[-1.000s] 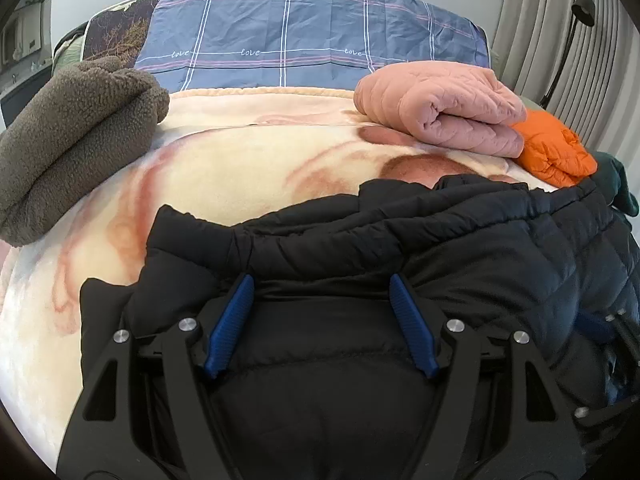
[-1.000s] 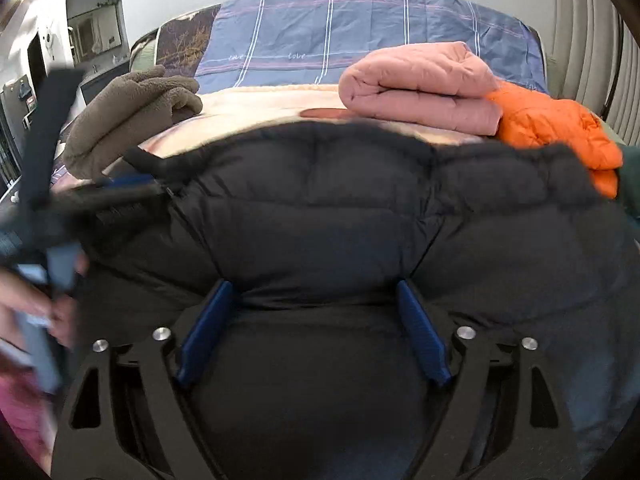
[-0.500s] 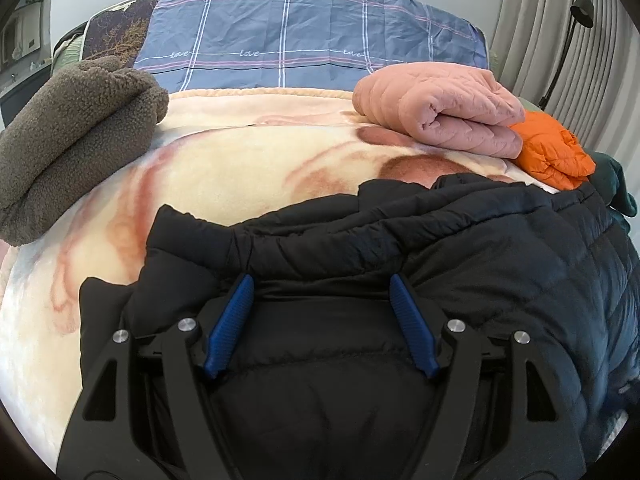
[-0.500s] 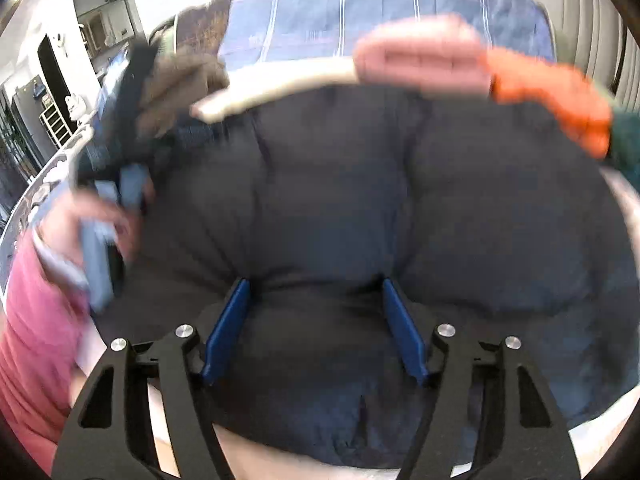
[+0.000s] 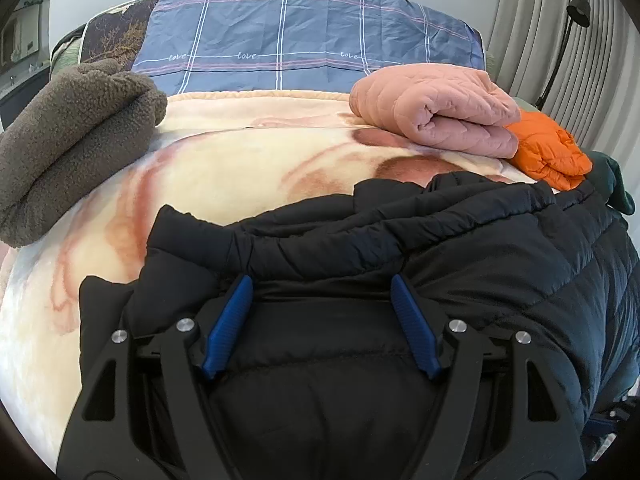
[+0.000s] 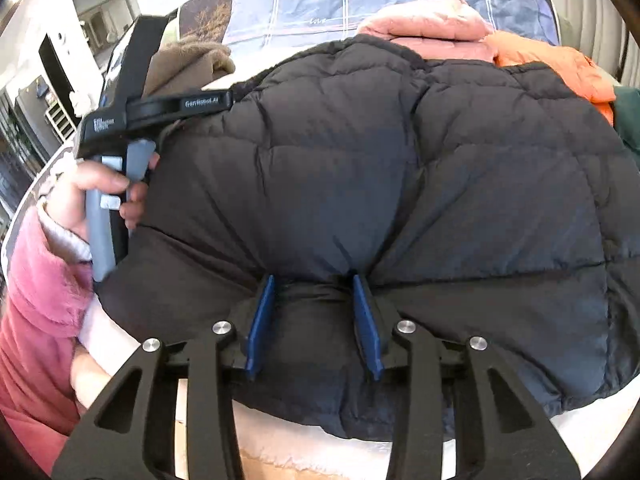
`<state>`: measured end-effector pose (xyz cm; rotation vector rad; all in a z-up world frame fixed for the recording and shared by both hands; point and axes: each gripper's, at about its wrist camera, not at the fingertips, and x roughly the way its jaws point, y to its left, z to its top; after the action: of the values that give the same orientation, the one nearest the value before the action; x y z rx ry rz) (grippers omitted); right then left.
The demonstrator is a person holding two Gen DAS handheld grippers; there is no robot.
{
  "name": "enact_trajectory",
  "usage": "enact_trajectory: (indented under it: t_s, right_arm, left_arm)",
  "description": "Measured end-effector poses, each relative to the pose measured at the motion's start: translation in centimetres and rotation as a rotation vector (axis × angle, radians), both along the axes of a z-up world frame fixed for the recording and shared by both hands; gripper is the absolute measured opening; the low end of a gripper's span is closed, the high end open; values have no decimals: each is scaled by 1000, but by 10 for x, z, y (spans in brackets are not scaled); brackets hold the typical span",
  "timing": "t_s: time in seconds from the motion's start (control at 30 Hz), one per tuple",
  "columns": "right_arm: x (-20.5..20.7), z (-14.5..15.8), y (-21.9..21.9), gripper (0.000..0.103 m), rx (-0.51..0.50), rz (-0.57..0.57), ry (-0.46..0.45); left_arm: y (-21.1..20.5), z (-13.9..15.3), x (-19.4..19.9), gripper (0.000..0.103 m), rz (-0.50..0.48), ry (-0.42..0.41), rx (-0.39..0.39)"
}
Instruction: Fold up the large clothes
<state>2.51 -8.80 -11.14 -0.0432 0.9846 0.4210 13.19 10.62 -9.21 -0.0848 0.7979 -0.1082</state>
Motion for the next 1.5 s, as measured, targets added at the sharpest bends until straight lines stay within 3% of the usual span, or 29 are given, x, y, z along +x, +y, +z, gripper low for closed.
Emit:
enact_trajectory:
  t_s: [0.07, 0.23, 0.3, 0.4, 0.47, 0.53, 0.63, 1.2, 1.37, 1.43, 1.5]
  right_arm:
    - [13, 15, -4, 40, 37, -4, 25]
    - [55, 67, -6, 40, 79, -58, -152]
    - [85, 72, 2, 39, 78, -77, -165]
    - [129, 66, 14, 39, 114, -89, -121]
    - [151, 51, 24, 39, 67, -95, -114]
    - [170, 6, 29, 40, -33, -94, -80]
    - [173, -18, 23, 39, 7, -87, -96]
    - [172, -21, 22, 41, 41, -76, -126]
    - [171, -21, 22, 41, 47, -77, -128]
    - [171, -21, 22, 42, 48, -76, -129]
    - [170, -21, 22, 42, 50, -77, -131]
  left_arm:
    - [1, 0, 0, 73, 2, 2, -1]
    - [1, 0, 1, 73, 2, 2, 0]
    - [1, 0, 1, 73, 2, 1, -1]
    - [2, 0, 1, 73, 1, 0, -3]
    - [2, 1, 1, 73, 1, 0, -7]
    - [3, 1, 1, 73, 0, -1, -10]
    - [9, 4, 0, 75, 2, 0, -73]
    - [5, 13, -8, 76, 15, -7, -20]
    - [52, 38, -38, 88, 76, -45, -84]
    - [78, 34, -45, 89, 123, -21, -93]
    - [106, 19, -49, 89, 155, 62, -158]
